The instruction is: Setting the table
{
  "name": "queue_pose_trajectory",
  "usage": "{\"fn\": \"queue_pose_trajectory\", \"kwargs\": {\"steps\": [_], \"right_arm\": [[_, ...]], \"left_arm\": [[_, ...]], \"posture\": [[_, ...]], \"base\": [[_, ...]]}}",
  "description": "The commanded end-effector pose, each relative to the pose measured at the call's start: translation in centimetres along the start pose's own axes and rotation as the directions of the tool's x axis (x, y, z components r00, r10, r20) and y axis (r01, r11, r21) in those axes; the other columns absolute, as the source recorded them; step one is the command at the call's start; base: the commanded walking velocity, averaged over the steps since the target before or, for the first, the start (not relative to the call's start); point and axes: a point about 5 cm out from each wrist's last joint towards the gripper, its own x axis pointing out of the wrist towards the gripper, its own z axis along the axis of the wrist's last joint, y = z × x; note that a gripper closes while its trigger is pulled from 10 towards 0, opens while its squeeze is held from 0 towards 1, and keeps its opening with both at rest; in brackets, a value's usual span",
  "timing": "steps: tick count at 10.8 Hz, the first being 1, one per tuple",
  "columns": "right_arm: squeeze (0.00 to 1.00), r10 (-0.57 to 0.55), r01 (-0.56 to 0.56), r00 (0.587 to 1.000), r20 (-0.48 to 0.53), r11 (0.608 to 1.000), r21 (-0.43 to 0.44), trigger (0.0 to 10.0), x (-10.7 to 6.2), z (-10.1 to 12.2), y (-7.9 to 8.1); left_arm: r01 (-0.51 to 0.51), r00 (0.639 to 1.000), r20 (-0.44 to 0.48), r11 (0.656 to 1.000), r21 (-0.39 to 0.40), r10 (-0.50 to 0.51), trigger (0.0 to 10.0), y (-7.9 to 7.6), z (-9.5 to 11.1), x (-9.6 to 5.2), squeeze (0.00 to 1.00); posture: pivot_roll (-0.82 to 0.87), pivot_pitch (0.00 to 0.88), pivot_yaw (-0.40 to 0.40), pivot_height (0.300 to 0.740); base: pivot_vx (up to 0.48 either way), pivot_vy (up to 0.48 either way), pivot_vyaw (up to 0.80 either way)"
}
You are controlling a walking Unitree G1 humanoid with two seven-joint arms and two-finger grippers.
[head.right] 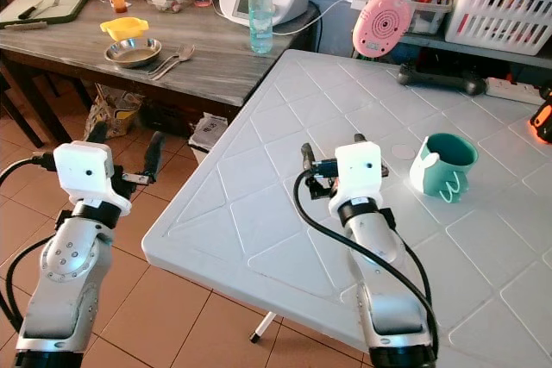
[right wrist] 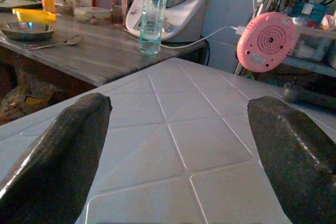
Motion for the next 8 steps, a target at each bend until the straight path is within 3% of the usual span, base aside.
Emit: {"fn": "queue_pose_trajectory", "kwargs": {"steps": [1, 3, 4, 5, 6, 7, 8], "right_arm": [[0.00, -0.015, 0.015, 1.000, 0.002, 1.000, 0.013, 0.0, -0.1, 0.1, -0.2], [0.00, -0.018, 0.018, 1.000, 0.002, 1.000, 0.016, 0.0, 0.0, 0.1, -0.3], [0.00, -0.040, 0.041, 0.999, -0.021, 0.996, 0.083, 0.0, 0.0, -0.1, -0.5], [0.00, -0.056, 0.083, 0.991, -0.124, 0.969, 0.232, 4.4, 0.1, -1.3, -0.5], [0.00, -0.058, 0.112, 0.977, -0.206, 0.959, 0.261, 10.0, 0.1, -2.7, -0.5], [0.00, -0.048, 0.092, 0.979, -0.200, 0.971, 0.221, 10.0, -0.1, -2.9, -0.6], [1.00, -0.044, 0.084, 0.980, -0.192, 0.975, 0.205, 10.0, -0.2, -2.8, -0.7]], "left_arm": [[0.011, 1.000, 0.012, 1.000, -0.002, -0.011, 0.0, -0.1, 0.2, -0.1, 0.00], [0.016, 1.000, 0.014, 1.000, -0.006, -0.016, 0.0, -0.1, 0.2, -0.1, 0.00], [0.018, 1.000, 0.009, 1.000, -0.008, -0.018, 0.0, -0.2, 0.2, -0.1, 0.00], [0.025, 1.000, 0.011, 1.000, -0.015, -0.025, 0.0, -0.4, 0.1, -0.2, 0.00], [0.031, 0.999, 0.011, 0.999, -0.018, -0.031, 0.0, -0.5, 0.1, -0.2, 0.00], [0.035, 0.999, 0.004, 0.999, -0.018, -0.035, 0.0, -0.6, -0.2, -0.3, 0.00], [0.039, 0.999, -0.009, 0.999, -0.014, -0.039, 0.0, -0.5, -0.6, -0.7, 0.00]], "posture": [[0.08, 0.018, 0.016, 0.740], [0.08, 0.019, 0.016, 0.740], [0.08, 0.019, 0.016, 0.740], [0.08, 0.020, 0.015, 0.740], [0.08, 0.019, 0.016, 0.740], [0.08, 0.021, 0.015, 0.740], [0.08, 0.023, 0.015, 0.740]], "base": [[0.000, 0.000, 0.00], [0.000, 0.000, 0.00], [0.000, 0.000, 0.00], [0.000, 0.000, 0.00], [0.000, 0.000, 0.00], [0.000, 0.000, 0.00], [0.000, 0.000, 0.00]]}}
